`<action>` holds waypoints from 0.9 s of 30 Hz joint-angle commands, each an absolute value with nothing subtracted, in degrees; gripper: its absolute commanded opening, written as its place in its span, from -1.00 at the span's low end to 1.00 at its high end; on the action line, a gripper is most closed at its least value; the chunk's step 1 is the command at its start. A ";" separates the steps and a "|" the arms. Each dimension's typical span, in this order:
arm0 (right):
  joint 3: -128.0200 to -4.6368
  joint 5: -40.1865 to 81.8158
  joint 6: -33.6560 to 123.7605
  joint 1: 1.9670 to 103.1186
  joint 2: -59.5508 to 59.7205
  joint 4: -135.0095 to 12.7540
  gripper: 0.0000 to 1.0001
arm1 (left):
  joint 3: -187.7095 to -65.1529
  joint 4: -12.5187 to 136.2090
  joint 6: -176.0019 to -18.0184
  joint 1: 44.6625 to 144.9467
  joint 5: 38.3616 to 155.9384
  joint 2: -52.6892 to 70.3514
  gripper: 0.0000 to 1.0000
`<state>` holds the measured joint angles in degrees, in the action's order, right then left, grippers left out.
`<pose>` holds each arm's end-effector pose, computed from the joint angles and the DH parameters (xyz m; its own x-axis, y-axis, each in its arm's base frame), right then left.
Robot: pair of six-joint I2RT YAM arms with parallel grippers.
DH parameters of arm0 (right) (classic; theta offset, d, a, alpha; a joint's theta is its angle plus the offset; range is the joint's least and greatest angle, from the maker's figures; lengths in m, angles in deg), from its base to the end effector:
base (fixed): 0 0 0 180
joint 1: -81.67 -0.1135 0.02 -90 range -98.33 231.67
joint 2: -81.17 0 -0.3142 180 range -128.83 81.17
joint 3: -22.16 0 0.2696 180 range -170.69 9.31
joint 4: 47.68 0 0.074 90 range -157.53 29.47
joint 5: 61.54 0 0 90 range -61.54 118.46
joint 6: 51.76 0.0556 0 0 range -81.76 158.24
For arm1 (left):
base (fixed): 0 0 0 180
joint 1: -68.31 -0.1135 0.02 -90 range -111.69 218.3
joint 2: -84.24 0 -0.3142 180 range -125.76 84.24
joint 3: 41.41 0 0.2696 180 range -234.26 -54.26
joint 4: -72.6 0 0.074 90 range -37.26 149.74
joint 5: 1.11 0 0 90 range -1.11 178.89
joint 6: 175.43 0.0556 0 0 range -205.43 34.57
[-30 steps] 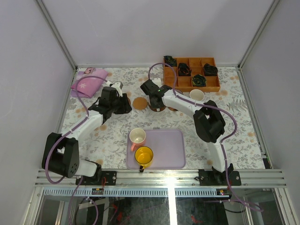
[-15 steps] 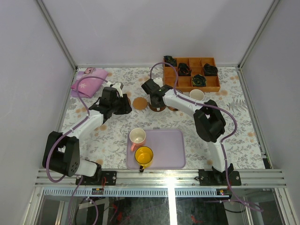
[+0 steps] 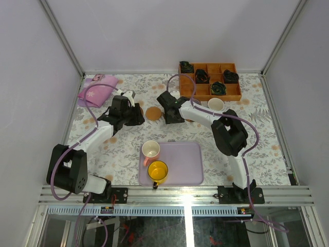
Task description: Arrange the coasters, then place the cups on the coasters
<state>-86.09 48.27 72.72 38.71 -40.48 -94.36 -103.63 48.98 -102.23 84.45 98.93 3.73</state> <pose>0.3862 0.3339 0.2090 -0.8158 -0.0319 -0.5775 -0.0675 0.9969 0.0402 0.3047 -0.0983 0.2528 -0.7294 -0.0852 -0.6788 0.1959 0.9246 -0.3266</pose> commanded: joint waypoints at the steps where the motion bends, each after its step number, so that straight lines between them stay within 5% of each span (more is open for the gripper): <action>1: -85.37 47.75 73.70 38.79 -35.57 -94.96 0.11 | -105.04 49.45 -101.25 84.82 98.89 3.88 -0.12; 14: -84.03 45.08 68.71 35.89 -26.50 -96.26 0.66 | -104.63 49.51 -101.49 84.82 98.49 5.35 -0.09; 27: -77.78 53.66 65.06 35.79 -10.82 -92.54 0.98 | -101.91 43.87 -105.88 86.86 96.94 17.60 0.17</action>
<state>-79.66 47.98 67.17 35.87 -16.02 -95.49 -103.54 45.94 -103.58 85.21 98.67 12.67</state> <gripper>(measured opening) 0.986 0.578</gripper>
